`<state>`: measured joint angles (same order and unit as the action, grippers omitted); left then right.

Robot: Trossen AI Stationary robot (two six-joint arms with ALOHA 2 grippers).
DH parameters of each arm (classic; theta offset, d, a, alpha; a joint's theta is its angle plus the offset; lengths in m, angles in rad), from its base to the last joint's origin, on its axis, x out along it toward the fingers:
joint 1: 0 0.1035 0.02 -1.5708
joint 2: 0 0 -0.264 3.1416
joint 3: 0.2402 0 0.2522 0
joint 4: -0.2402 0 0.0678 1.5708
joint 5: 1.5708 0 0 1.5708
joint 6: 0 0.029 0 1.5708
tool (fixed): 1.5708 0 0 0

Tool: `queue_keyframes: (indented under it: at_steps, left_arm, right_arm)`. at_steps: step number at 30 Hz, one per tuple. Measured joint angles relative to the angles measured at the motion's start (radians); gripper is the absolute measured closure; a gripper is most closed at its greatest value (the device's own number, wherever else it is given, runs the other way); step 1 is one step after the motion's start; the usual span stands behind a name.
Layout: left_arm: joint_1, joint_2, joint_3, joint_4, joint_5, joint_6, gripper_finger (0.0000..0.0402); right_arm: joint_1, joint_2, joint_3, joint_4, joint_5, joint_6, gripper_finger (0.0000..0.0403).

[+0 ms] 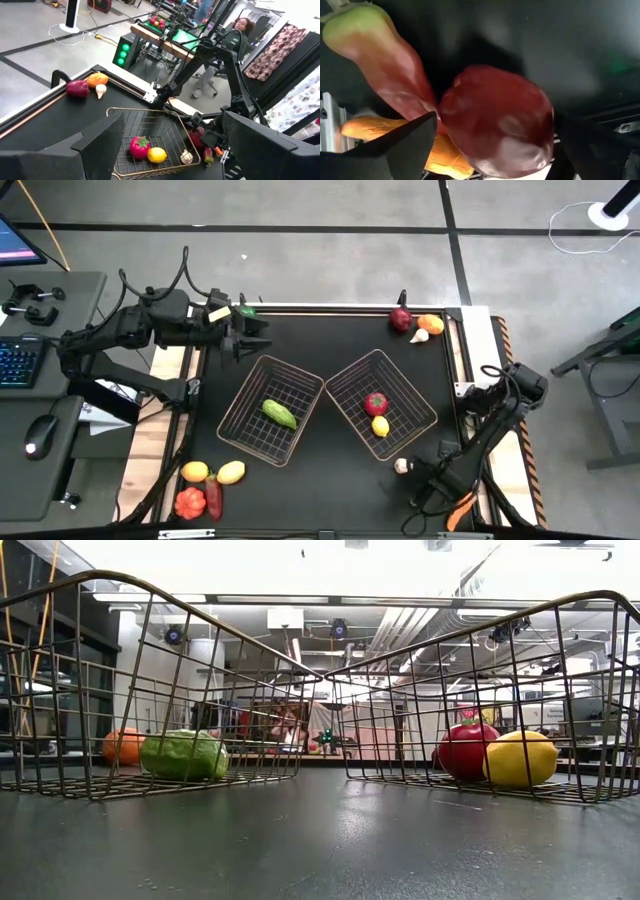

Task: Sort produce into baskets
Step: Put the bottom apple into the right basket

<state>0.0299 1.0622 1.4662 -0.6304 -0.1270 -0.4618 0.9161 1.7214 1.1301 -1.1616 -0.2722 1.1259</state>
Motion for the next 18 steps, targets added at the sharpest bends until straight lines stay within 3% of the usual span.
queue_keyframes:
  at_steps: [5, 13, 18]
  left_arm:
    - [0.000, 0.000, 0.000, 0.000, 0.000, 0.000, 0.0076]
    - [0.000, 0.000, 0.000, 0.000, 0.001, 0.001, 0.0076]
    - [0.000, 0.000, 0.000, 0.000, 0.001, 0.001, 0.0076]
  right_arm:
    - [0.000, 0.000, 0.000, -0.003, 0.031, 0.000, 0.0008]
    - [0.005, 0.000, 0.000, -0.012, -0.126, 0.052, 0.0008]
    - [0.021, 0.000, 0.000, -0.011, -0.131, 0.046, 0.0009]
